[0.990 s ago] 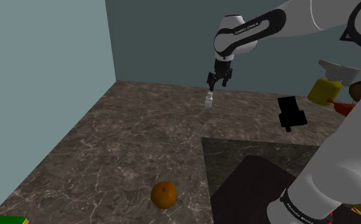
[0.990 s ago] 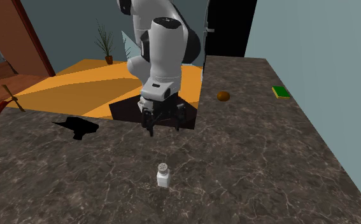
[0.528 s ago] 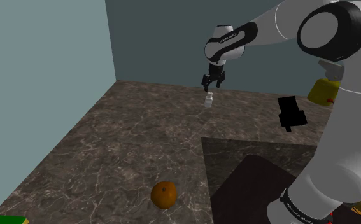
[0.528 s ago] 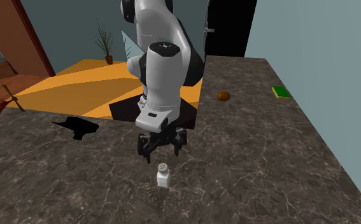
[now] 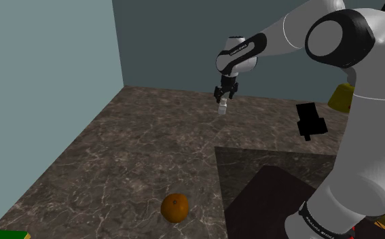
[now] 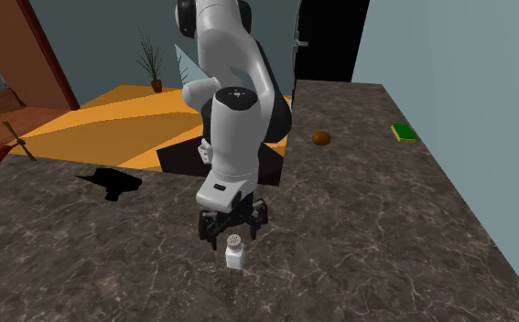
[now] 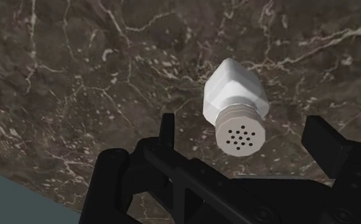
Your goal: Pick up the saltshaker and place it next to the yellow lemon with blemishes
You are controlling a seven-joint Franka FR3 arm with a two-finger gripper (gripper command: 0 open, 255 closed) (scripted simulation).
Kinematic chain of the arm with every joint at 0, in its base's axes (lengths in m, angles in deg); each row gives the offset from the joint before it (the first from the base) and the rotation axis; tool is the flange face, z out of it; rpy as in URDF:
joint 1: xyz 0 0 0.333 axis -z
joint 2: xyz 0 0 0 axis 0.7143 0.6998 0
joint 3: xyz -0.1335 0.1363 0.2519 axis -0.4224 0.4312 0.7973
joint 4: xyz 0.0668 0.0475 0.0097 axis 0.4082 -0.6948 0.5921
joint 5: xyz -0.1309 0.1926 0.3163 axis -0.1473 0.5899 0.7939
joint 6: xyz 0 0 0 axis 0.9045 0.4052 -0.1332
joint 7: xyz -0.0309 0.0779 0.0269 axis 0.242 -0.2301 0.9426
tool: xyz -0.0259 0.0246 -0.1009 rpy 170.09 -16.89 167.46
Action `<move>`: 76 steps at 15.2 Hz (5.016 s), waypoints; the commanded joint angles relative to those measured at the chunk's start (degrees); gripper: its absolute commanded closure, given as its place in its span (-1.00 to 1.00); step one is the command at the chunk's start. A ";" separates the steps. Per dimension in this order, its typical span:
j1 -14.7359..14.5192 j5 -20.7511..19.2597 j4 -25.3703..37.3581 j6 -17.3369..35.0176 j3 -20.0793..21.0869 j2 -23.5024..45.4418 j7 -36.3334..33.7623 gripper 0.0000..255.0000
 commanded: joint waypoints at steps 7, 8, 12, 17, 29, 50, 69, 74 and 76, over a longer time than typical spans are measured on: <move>0.03 0.06 -0.03 0.25 0.02 0.20 0.02 -1.00; 0.03 0.06 -0.03 0.25 0.02 0.20 0.02 1.00; 0.03 0.06 -0.02 0.24 0.02 0.20 0.02 1.00; 0.03 0.06 -0.03 0.25 0.02 0.20 0.02 1.00; -0.31 -0.86 4.66 -7.90 -0.33 -3.38 -0.06 1.00; -1.16 -2.03 13.84 -21.37 -0.29 -7.76 -0.67 1.00; -11.23 -7.90 -19.51 -20.46 11.99 -38.14 -24.66 1.00; -13.71 -6.37 -24.06 -22.03 16.58 -43.49 -30.87 1.00; -14.82 -5.49 -25.43 -22.73 18.49 -45.27 -33.37 1.00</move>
